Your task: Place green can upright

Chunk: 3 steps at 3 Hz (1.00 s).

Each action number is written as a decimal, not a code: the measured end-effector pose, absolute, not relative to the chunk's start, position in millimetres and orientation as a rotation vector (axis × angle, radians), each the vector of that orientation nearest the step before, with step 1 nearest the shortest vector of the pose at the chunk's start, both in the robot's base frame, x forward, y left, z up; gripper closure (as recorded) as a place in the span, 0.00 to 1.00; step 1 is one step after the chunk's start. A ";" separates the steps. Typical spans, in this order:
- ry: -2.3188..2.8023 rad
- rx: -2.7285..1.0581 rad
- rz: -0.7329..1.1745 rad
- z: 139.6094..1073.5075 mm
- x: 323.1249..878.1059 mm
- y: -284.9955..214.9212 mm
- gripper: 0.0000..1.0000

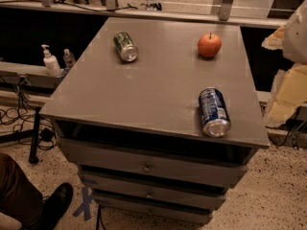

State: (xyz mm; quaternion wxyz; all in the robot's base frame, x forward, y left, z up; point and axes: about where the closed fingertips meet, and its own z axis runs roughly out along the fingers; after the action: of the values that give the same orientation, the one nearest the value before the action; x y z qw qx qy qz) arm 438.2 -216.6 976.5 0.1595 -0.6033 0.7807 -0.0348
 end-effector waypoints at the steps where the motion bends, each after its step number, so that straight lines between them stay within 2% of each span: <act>1: 2.229 -1.721 -0.102 977.2 438.5 -216.4 0.00; 2: 2.236 -1.605 -0.096 978.0 464.5 -208.3 0.00; 3: 2.249 -1.408 -0.090 976.4 525.1 -186.8 0.00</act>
Offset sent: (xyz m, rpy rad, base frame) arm 0.0898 0.0235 0.0005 0.1749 -0.1378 -0.2250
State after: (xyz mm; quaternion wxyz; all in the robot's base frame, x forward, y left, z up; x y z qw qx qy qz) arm 525.1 -186.8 976.4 0.2410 -0.5148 0.8221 -0.0331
